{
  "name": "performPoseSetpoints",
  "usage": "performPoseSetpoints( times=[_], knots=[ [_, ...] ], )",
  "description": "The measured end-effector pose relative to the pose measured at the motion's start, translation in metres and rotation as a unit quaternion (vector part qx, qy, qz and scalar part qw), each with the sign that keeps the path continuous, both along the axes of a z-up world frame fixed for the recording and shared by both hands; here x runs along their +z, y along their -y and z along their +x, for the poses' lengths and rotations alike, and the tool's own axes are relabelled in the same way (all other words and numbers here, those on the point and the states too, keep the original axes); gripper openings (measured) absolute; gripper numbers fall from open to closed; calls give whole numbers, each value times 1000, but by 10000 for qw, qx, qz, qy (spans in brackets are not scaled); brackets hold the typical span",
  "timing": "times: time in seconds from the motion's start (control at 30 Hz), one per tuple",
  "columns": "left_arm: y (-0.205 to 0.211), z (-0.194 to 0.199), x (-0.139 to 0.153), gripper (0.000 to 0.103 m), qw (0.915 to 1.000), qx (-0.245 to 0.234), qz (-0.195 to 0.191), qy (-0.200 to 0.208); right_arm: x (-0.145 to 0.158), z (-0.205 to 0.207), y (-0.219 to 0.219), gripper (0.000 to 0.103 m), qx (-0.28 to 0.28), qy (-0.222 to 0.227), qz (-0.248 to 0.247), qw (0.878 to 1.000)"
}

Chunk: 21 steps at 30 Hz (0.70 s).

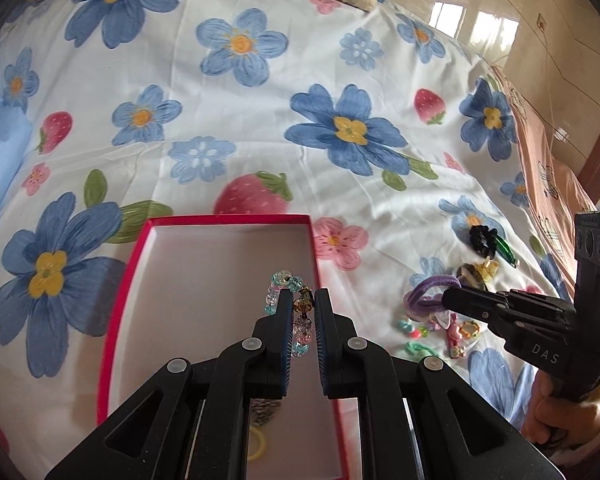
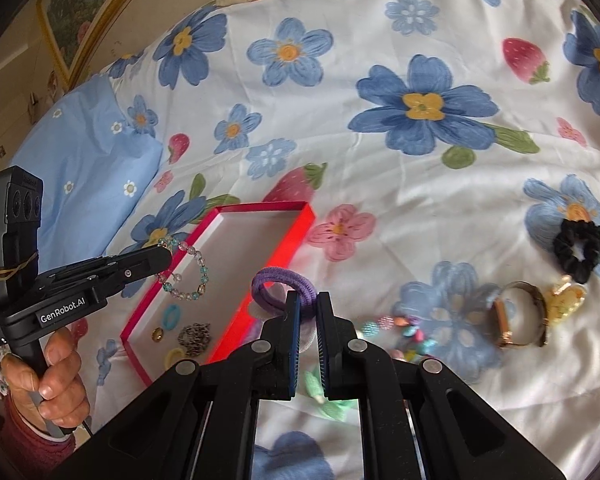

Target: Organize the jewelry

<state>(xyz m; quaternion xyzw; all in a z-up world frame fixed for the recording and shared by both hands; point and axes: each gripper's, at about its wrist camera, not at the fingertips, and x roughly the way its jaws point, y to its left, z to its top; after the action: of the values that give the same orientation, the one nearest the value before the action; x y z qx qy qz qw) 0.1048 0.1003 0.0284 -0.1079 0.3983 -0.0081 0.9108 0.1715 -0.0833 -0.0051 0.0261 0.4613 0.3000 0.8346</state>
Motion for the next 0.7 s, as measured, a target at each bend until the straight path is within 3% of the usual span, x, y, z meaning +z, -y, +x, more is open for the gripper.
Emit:
performPoseSetpoints(
  times=[0.4,0.7],
  knots=[
    [-37,-8,-14,9,9990,380,136,-178,-10,-2,-63,7,606,-142,50,9981],
    [-61,17,-46,9,9966,527,215,-590,-35,1,-111,7,1069,-379,-195,9934]
  ],
)
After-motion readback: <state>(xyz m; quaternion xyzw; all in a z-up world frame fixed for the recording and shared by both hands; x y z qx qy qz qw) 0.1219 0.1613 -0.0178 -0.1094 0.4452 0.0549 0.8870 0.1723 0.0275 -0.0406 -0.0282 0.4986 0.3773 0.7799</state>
